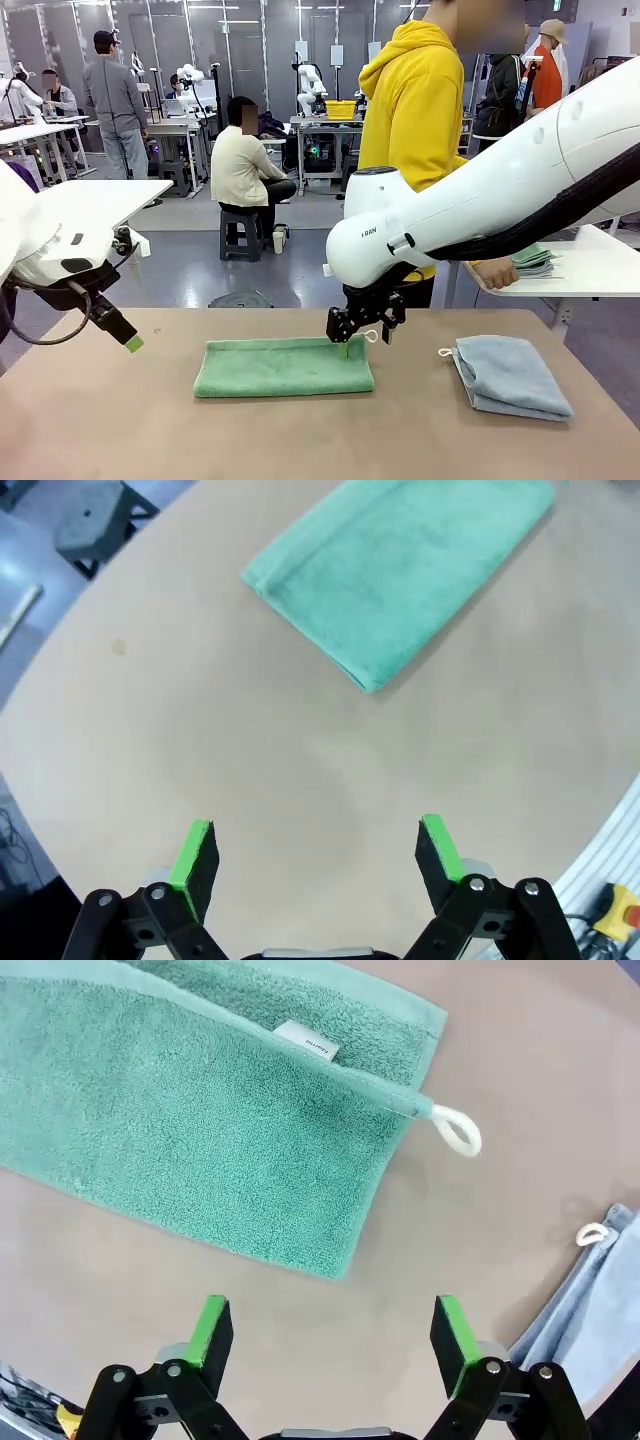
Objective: Fold the towels and place them in the basket.
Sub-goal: When a person lays out a Towel with hook on the table, fold it in half twice.
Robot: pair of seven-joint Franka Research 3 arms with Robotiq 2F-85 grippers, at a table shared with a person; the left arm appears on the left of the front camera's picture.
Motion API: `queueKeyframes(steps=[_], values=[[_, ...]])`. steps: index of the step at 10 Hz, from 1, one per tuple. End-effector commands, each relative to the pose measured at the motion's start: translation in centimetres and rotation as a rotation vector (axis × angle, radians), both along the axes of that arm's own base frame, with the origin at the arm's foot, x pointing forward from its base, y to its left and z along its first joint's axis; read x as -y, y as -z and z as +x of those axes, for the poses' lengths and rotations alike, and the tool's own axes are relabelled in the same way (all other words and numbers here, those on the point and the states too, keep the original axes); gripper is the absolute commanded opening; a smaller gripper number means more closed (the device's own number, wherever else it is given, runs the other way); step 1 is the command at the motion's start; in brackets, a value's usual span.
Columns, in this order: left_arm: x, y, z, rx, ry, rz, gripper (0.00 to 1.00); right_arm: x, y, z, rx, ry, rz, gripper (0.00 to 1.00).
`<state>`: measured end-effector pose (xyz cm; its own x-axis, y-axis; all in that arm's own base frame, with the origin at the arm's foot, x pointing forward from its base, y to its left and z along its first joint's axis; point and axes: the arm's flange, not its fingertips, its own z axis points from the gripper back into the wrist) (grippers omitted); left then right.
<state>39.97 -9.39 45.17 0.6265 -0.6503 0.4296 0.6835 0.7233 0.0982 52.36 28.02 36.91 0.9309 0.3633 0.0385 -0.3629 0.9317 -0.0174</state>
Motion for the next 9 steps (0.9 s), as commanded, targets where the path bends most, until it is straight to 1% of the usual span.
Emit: queueKeyframes(steps=[1,2,4,9], values=[[0.5,0.2,-0.4,-0.03,-0.024,0.004,1.0,-0.1,0.6,0.8,-0.013,0.056,0.043,1.0],[0.5,0.2,-0.4,-0.03,-0.024,0.004,1.0,0.1,1.4,1.2,-0.007,0.125,0.043,1.0],[0.5,0.2,-0.4,-0.03,-0.024,0.004,1.0,0.8,2.6,1.9,0.014,0.197,0.104,1.0],[0.5,0.2,-0.4,-0.03,-0.024,0.004,1.0,1.4,5.6,2.8,0.048,0.272,0.153,1.0]])
